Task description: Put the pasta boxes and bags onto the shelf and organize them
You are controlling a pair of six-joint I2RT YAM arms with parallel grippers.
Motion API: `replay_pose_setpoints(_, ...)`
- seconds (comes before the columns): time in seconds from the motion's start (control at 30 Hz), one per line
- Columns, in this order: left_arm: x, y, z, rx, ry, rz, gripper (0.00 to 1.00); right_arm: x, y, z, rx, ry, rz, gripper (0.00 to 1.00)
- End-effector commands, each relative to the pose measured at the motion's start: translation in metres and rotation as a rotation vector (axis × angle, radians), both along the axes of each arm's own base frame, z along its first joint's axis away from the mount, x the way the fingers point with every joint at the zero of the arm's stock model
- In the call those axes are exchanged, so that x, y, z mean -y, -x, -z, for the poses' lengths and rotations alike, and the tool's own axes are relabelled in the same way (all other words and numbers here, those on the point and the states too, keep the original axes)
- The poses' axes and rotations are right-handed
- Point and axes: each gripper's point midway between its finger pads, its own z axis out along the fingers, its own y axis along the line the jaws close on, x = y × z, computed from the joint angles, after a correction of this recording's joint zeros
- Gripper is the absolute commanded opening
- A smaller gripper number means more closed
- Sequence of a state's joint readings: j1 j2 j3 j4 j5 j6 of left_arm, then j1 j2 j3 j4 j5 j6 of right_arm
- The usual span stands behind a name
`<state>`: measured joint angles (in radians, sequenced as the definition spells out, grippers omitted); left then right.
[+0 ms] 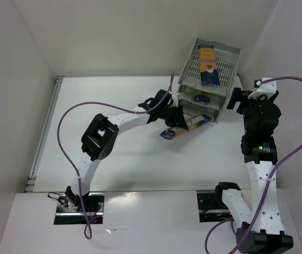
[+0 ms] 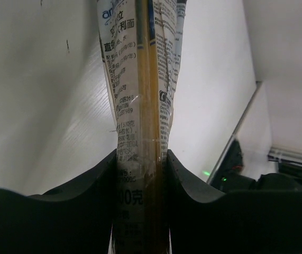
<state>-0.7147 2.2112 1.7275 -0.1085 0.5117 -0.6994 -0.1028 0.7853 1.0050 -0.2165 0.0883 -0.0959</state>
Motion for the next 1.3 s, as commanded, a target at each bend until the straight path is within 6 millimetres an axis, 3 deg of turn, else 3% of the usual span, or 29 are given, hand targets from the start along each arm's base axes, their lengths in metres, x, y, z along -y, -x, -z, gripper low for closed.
replay_pose_setpoints(0.0, 0.011, -0.027, -0.098, 0.106, 0.238, -0.017, 0.00, 0.002, 0.005, -0.036, 0.112, 0.023, 0.001, 0.94)
replay_pose_setpoints(0.17, 0.007, -0.041, -0.085, 0.041, 0.229, -0.119, 0.00, 0.003, -0.003, -0.028, 0.096, 0.013, -0.001, 0.94)
replay_pose_setpoints(0.23, 0.013, -0.047, -0.088, 0.031, 0.266, -0.135, 0.00, 0.002, -0.003, -0.037, 0.108, 0.028, -0.011, 0.94)
replay_pose_setpoints(0.27, 0.016, -0.052, -0.092, 0.029, 0.283, -0.153, 0.00, 0.002, -0.003, -0.037, 0.106, 0.038, -0.010, 0.94)
replay_pose_setpoints(0.3, 0.021, -0.058, -0.108, 0.058, 0.333, -0.155, 0.00, 0.002, -0.003, -0.037, 0.106, 0.038, -0.010, 0.94)
replay_pose_setpoints(0.4, 0.027, -0.072, -0.115, 0.083, 0.366, -0.185, 0.00, 0.003, -0.002, -0.039, 0.103, 0.047, -0.010, 0.94)
replay_pose_setpoints(0.43, 0.028, -0.077, -0.127, 0.107, 0.381, -0.199, 0.00, 0.003, -0.002, -0.039, 0.103, 0.047, -0.010, 0.94)
replay_pose_setpoints(0.47, 0.028, -0.088, -0.109, 0.103, 0.354, -0.246, 0.00, 0.003, -0.003, -0.032, 0.085, 0.045, -0.010, 0.94)
replay_pose_setpoints(0.53, 0.025, -0.100, -0.094, 0.110, 0.314, -0.304, 0.00, 0.003, -0.003, -0.028, 0.076, 0.043, -0.010, 0.94)
replay_pose_setpoints(0.57, 0.023, -0.108, -0.073, 0.106, 0.269, -0.347, 0.00, 0.001, -0.004, -0.028, 0.076, 0.044, -0.019, 0.94)
replay_pose_setpoints(0.63, 0.024, -0.106, -0.057, 0.114, 0.220, -0.353, 0.00, -0.001, -0.004, -0.028, 0.076, 0.044, -0.030, 0.94)
replay_pose_setpoints(0.7, 0.023, -0.110, -0.039, 0.100, 0.188, -0.374, 0.09, 0.000, -0.007, -0.025, 0.067, 0.043, -0.030, 0.94)
replay_pose_setpoints(0.73, 0.025, -0.106, -0.026, 0.087, 0.169, -0.374, 0.22, -0.002, -0.007, -0.025, 0.066, 0.052, -0.041, 0.94)
replay_pose_setpoints(0.87, 0.029, -0.105, -0.013, 0.105, 0.146, -0.369, 0.74, -0.006, -0.011, -0.025, 0.067, 0.054, -0.065, 0.94)
replay_pose_setpoints(0.97, 0.026, -0.105, -0.013, 0.124, 0.123, -0.366, 0.84, -0.011, -0.011, -0.027, 0.066, 0.066, -0.100, 0.94)
replay_pose_setpoints(1.0, 0.023, -0.106, -0.010, 0.131, 0.107, -0.373, 0.90, -0.013, -0.011, -0.024, 0.053, 0.075, -0.109, 0.94)
replay_pose_setpoints(1.13, 0.005, -0.098, 0.002, 0.154, 0.012, -0.376, 0.99, -0.024, -0.009, -0.009, -0.011, 0.097, -0.183, 0.92)
replay_pose_setpoints(1.2, -0.010, -0.095, 0.010, 0.177, -0.065, -0.388, 0.99, -0.041, -0.006, 0.001, -0.057, 0.112, -0.285, 0.80)
replay_pose_setpoints(1.23, -0.016, -0.093, -0.001, 0.195, -0.078, -0.393, 0.99, -0.046, -0.011, 0.014, -0.113, 0.123, -0.330, 0.73)
replay_pose_setpoints(1.27, -0.035, -0.090, 0.014, 0.177, -0.150, -0.418, 0.99, -0.052, -0.008, 0.037, -0.214, 0.098, -0.372, 0.58)
